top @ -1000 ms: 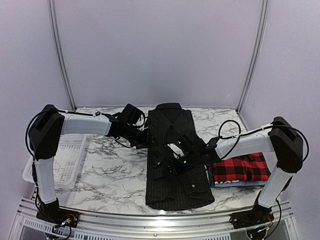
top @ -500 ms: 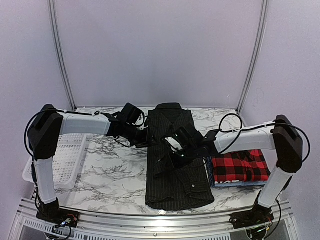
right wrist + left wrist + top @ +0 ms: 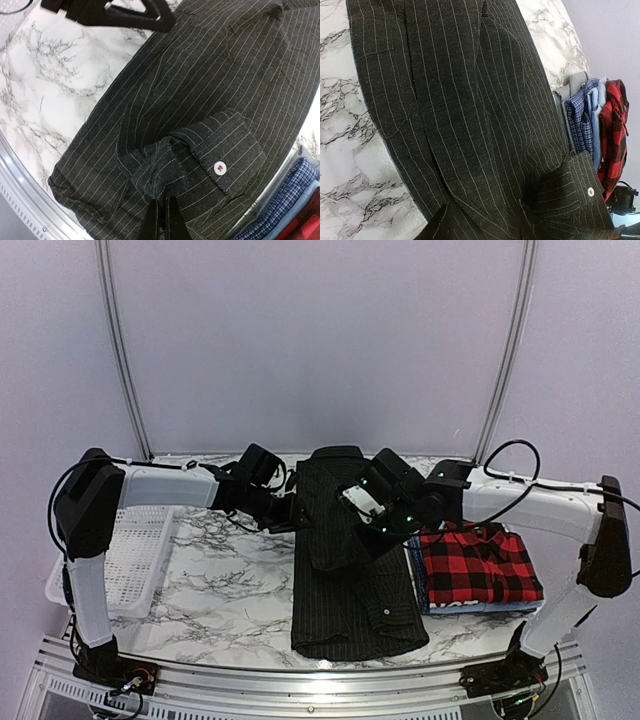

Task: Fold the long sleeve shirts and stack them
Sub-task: Smooth out the rectangle-folded shirt at the center of the board.

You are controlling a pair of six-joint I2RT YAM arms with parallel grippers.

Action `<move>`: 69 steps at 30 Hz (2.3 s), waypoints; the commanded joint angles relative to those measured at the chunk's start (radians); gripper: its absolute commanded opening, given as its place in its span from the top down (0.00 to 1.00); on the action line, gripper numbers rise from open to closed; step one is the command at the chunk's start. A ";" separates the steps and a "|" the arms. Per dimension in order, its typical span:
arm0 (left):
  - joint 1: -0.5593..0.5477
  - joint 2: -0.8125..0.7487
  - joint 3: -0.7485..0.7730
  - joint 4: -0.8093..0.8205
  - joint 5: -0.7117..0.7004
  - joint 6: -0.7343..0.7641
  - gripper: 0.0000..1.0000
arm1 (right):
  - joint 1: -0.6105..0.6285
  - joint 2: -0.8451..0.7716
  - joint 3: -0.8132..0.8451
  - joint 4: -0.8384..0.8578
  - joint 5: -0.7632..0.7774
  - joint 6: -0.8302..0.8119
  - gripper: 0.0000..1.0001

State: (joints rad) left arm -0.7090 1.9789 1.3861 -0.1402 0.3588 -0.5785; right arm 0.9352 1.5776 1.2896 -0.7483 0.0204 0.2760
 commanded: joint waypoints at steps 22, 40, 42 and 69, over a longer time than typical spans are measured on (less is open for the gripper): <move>-0.007 -0.121 -0.144 -0.021 0.063 0.048 0.55 | 0.113 -0.157 -0.172 0.102 -0.151 0.308 0.59; -0.166 -0.281 -0.349 0.072 0.014 -0.069 0.55 | -0.104 -0.188 -0.596 0.805 -0.206 -0.129 0.38; -0.170 -0.288 -0.356 0.076 0.011 -0.075 0.55 | -0.127 -0.178 -0.627 0.862 -0.243 -0.137 0.38; -0.173 -0.336 -0.352 0.073 0.026 -0.040 0.55 | -0.141 -0.053 -0.414 0.472 -0.443 0.092 1.00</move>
State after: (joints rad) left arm -0.8780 1.6833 1.0294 -0.0753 0.3664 -0.6449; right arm 0.7979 1.5185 0.8021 -0.1482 -0.3199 0.2100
